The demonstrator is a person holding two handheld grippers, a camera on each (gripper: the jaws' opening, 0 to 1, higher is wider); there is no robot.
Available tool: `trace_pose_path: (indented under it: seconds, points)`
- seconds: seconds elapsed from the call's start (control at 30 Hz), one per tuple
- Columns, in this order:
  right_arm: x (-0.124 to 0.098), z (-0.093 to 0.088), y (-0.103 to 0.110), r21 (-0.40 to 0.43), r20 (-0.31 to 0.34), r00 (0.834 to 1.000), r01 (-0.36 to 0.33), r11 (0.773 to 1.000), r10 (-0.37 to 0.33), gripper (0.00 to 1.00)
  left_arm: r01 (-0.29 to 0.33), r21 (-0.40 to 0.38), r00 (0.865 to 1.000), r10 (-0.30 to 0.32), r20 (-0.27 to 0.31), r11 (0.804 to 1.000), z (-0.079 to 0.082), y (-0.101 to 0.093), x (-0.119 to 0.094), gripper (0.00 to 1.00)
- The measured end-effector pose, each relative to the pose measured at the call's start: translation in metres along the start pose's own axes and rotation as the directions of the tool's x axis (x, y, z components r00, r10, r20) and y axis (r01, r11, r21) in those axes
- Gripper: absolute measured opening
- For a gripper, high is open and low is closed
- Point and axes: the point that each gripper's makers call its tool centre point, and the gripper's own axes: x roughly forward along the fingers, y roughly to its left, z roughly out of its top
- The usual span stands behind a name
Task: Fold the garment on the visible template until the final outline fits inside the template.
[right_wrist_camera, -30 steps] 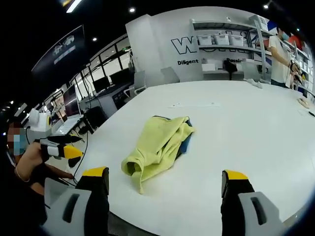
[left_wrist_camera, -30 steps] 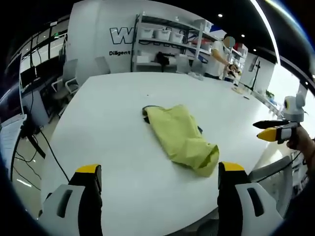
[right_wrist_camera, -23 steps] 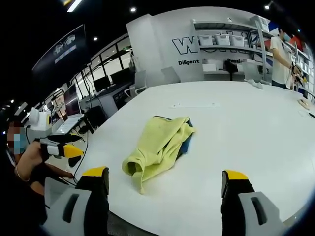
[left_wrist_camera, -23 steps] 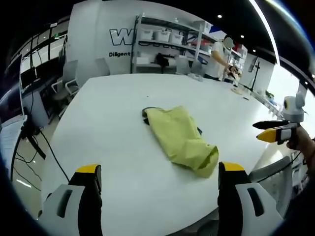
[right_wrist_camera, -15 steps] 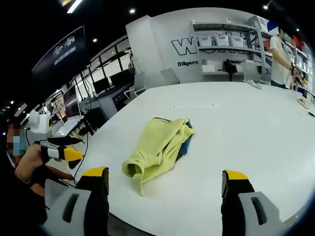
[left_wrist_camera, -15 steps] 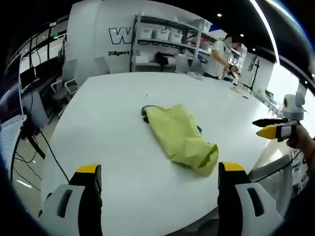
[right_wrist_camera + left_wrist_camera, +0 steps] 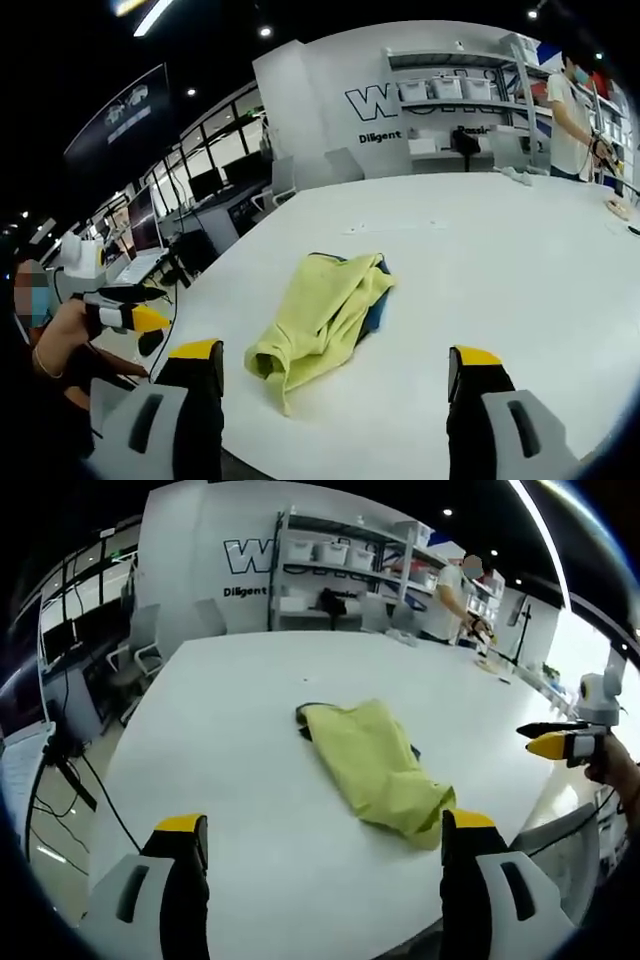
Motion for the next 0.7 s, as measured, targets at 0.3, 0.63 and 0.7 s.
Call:
trace_pose_path:
  seconds: [0.3,0.63,0.7]
  points:
    - [0.019,0.016,-0.006,-0.011,0.000,1.000,-0.007,1.000,0.007,0.89,-0.003,-0.014,1.000,0.003,0.001,1.000,0.011,0.010,0.014,0.93]
    - [0.045,0.030,-0.017,-0.033,-0.011,1.000,-0.008,0.999,0.008,0.87,-0.020,-0.028,1.000,0.020,-0.005,0.999,0.024,0.023,0.040,0.93]
    - [0.050,0.030,-0.020,-0.022,-0.011,1.000,-0.008,1.000,0.008,0.86,-0.019,-0.023,1.000,0.019,-0.010,1.000,0.025,0.024,0.044,0.93]
